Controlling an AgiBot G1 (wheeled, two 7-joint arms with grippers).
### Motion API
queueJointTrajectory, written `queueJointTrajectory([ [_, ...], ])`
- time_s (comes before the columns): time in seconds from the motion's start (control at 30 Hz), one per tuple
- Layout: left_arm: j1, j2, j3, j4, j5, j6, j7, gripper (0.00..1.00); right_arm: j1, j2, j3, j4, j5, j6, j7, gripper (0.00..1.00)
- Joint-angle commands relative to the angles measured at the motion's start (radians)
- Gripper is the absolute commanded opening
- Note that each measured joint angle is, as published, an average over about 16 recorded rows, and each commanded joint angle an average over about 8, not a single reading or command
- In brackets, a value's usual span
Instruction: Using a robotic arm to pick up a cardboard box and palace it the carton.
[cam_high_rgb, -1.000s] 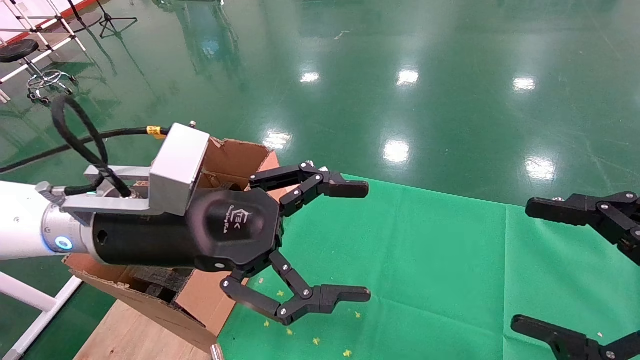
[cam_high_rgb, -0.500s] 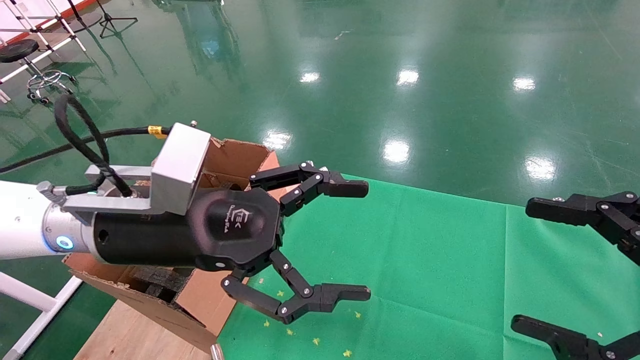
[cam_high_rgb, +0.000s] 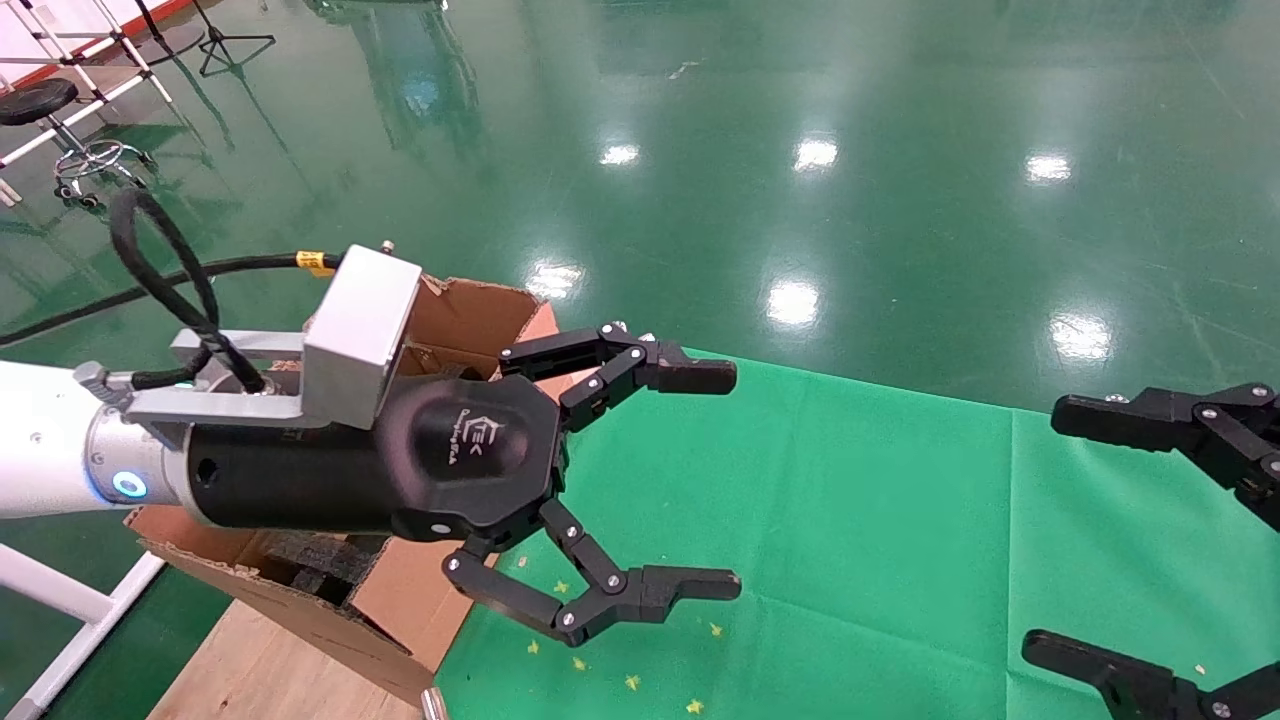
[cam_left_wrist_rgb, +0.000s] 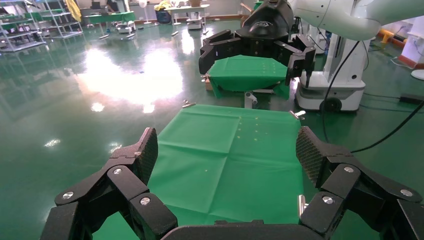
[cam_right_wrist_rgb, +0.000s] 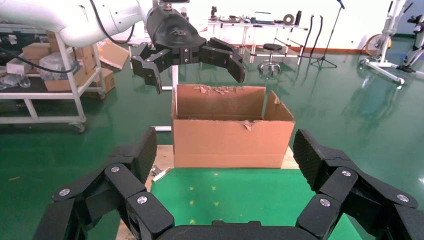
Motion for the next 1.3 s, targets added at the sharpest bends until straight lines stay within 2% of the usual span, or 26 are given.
queueJointTrajectory([
  [0.03, 0.000, 0.000, 0.000, 0.000, 0.000, 0.000, 0.000, 1.00, 0.000, 0.000, 0.000, 0.000, 0.000, 0.000, 0.000, 1.00],
  [1.3, 0.000, 0.000, 0.000, 0.000, 0.001, 0.000, 0.000, 1.00, 0.000, 0.000, 0.000, 0.000, 0.000, 0.000, 0.000, 1.00],
])
